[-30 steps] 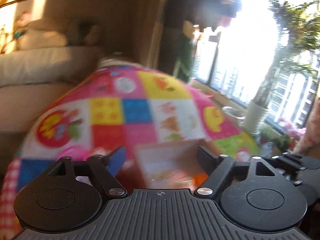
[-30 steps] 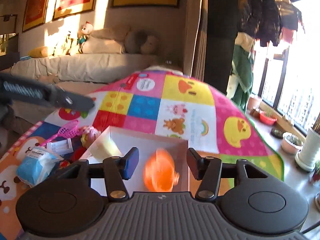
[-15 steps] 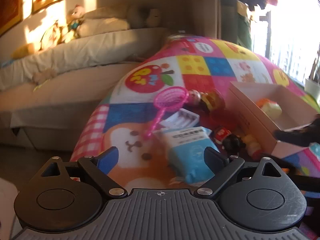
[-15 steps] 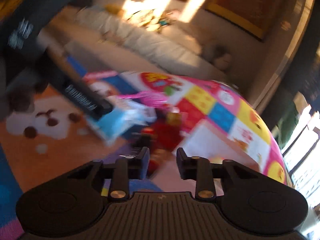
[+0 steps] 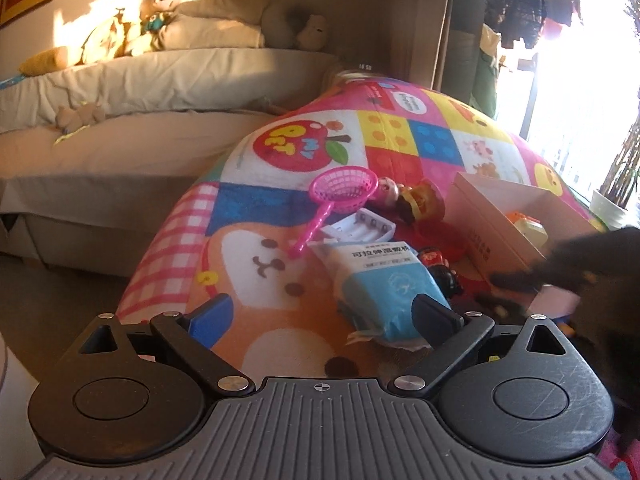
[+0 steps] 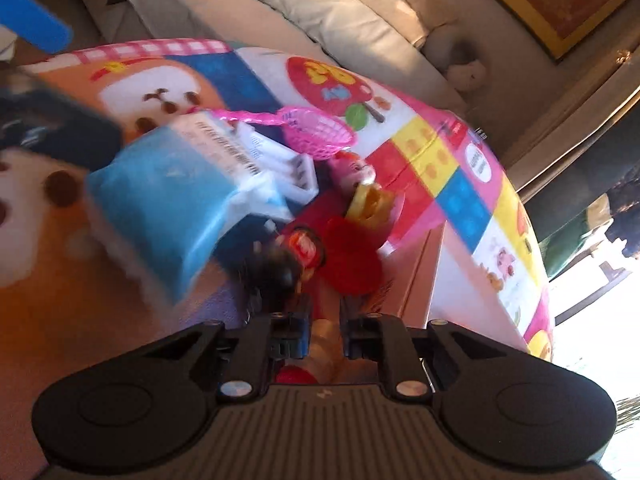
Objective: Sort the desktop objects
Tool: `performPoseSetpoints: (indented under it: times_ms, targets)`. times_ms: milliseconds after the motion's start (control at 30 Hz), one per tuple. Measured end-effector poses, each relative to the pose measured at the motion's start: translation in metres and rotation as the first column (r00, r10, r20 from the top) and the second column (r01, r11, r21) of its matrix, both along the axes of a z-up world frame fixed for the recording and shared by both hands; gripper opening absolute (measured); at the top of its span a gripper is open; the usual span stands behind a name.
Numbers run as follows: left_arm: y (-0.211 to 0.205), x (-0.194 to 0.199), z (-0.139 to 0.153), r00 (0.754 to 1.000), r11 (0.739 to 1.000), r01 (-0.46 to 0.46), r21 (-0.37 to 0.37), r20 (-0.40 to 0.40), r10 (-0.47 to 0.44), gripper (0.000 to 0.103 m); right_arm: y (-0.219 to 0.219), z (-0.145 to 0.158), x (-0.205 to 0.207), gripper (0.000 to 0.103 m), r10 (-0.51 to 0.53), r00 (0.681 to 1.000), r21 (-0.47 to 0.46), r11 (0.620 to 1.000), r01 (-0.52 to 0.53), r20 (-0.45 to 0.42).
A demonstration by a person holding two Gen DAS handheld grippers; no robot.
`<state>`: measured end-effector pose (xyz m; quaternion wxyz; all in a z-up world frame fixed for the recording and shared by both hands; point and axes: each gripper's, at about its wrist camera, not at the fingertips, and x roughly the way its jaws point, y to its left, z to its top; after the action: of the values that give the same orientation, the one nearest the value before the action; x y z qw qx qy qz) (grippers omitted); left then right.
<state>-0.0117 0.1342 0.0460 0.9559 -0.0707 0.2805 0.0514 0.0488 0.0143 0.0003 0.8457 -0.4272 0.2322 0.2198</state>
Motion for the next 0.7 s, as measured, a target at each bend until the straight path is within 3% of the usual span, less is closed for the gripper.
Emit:
performPoseSetpoints:
  times_ms: [267,400,433,567,633,700]
  targets:
    - [-0.01,-0.002,0.002,1.0,1.0,0.028,0.002,-0.01,-0.028,0.099,-0.069,0.012,-0.075,0.015,0.066,0.996,0.062,0.996,-0.063,-0.063]
    - [-0.023,0.0,0.004,0.998,0.998,0.056,0.017,-0.016,-0.056,0.099,-0.104,0.013,-0.082,0.017,0.013,0.999,0.09,0.996,-0.01,-0.032]
    - [-0.027,0.0,0.005,0.998,0.998,0.067,0.021,-0.019,-0.066,0.099,-0.113,0.014,-0.081,0.02,-0.009,0.999,0.107,0.994,0.012,-0.033]
    - [-0.046,0.003,0.007,0.991,0.991,0.128,0.047,-0.027,-0.127,0.099,-0.146,0.022,-0.079,0.054,-0.105,0.994,0.195,0.975,0.106,-0.02]
    - [-0.059,0.006,0.008,0.985,0.983,0.174,0.062,-0.028,-0.172,0.1,-0.159,0.024,-0.074,0.06,-0.145,0.989,0.238,0.96,0.15,-0.036]
    - [-0.071,0.009,0.007,0.975,0.972,0.222,0.079,-0.025,-0.22,0.1,-0.177,0.029,-0.068,0.064,-0.149,0.981,0.325,0.928,0.181,-0.12]
